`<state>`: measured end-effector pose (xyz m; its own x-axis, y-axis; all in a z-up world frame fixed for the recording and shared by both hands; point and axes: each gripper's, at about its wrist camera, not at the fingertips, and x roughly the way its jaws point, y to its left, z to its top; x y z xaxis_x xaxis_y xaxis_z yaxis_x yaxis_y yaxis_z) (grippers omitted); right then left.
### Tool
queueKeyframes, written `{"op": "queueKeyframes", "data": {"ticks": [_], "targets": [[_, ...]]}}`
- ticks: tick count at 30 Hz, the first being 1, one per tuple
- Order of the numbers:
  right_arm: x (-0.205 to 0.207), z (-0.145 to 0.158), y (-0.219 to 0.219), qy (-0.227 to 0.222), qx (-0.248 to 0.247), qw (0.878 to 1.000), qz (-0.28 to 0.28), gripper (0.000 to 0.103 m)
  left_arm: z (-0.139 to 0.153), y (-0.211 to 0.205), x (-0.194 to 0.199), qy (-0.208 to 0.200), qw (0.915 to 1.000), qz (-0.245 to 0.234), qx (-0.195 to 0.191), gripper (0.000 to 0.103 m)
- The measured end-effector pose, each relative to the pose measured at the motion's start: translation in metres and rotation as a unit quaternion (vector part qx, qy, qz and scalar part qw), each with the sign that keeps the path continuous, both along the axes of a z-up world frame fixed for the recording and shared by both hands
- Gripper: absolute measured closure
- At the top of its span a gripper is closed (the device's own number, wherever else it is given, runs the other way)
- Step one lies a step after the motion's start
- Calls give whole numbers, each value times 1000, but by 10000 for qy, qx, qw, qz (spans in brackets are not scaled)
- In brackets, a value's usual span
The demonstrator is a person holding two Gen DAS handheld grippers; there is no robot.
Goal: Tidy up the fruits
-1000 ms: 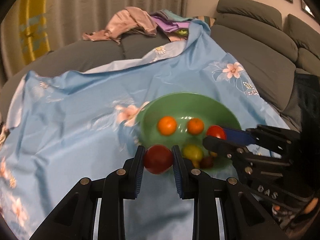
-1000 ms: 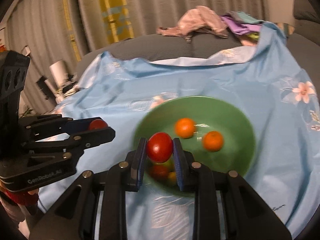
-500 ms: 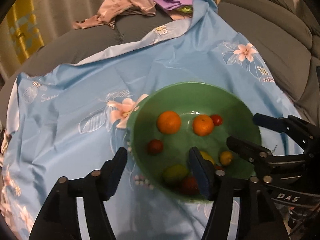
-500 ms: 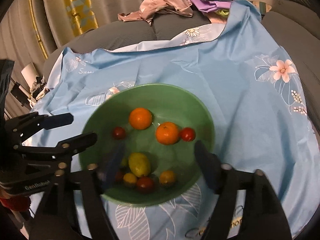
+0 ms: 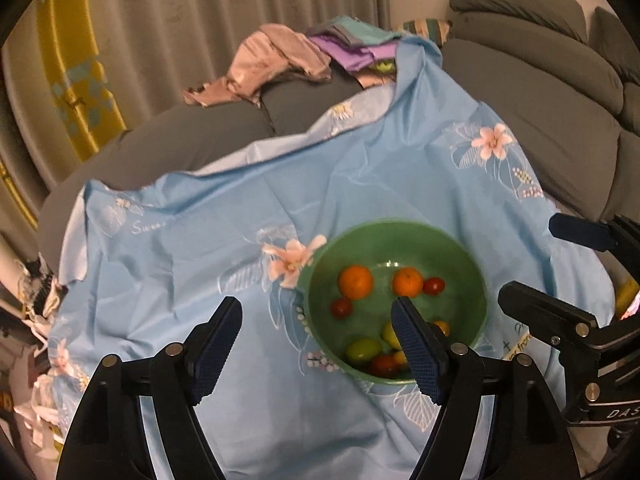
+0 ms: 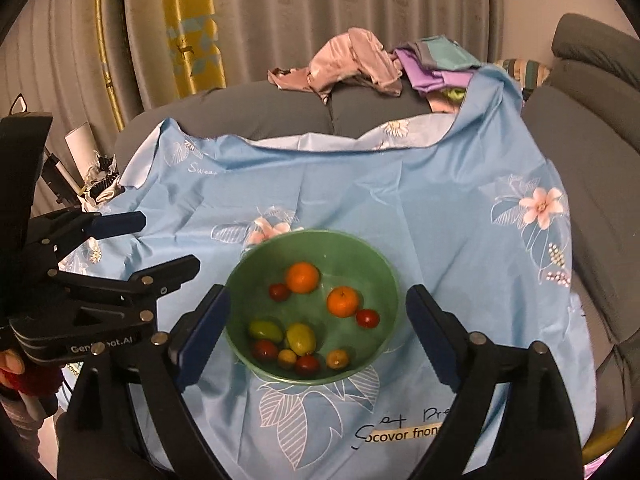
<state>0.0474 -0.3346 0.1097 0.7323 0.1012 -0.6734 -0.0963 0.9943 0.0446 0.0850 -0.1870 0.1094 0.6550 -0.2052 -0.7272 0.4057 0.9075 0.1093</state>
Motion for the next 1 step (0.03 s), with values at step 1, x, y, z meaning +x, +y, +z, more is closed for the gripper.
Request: {"op": "queueKeyframes", "data": {"ticks": [1], "targets": [[-2,1,1,-19,-8,10000,-5,12,3,0,-1,-15,10000,-2,-27,26]]}}
